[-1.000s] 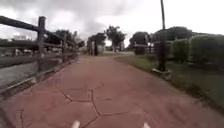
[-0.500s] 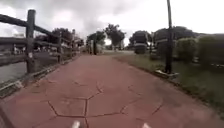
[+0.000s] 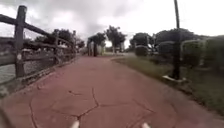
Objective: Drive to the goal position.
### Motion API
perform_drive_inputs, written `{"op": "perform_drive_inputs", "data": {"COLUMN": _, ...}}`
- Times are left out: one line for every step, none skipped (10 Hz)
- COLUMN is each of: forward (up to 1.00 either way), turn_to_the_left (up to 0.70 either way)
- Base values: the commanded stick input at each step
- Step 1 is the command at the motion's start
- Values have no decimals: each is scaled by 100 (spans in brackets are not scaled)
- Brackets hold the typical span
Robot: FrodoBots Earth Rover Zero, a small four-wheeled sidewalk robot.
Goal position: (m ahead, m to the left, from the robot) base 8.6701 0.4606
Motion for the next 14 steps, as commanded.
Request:
{"op": "perform_drive_inputs", "data": {"forward": 70, "turn_to_the_left": 0}}
{"op": "perform_drive_inputs", "data": {"forward": 70, "turn_to_the_left": 0}}
{"op": "perform_drive_inputs", "data": {"forward": 70, "turn_to_the_left": 0}}
{"op": "perform_drive_inputs", "data": {"forward": 70, "turn_to_the_left": 0}}
{"op": "perform_drive_inputs", "data": {"forward": 70, "turn_to_the_left": 0}}
{"op": "perform_drive_inputs", "data": {"forward": 70, "turn_to_the_left": 0}}
{"op": "perform_drive_inputs", "data": {"forward": 70, "turn_to_the_left": 0}}
{"op": "perform_drive_inputs", "data": {"forward": 70, "turn_to_the_left": 0}}
{"op": "perform_drive_inputs", "data": {"forward": 70, "turn_to_the_left": 0}}
{"op": "perform_drive_inputs", "data": {"forward": 70, "turn_to_the_left": 0}}
{"op": "perform_drive_inputs", "data": {"forward": 70, "turn_to_the_left": 0}}
{"op": "perform_drive_inputs", "data": {"forward": 70, "turn_to_the_left": 0}}
{"op": "perform_drive_inputs", "data": {"forward": 70, "turn_to_the_left": 0}}
{"op": "perform_drive_inputs", "data": {"forward": 70, "turn_to_the_left": 0}}
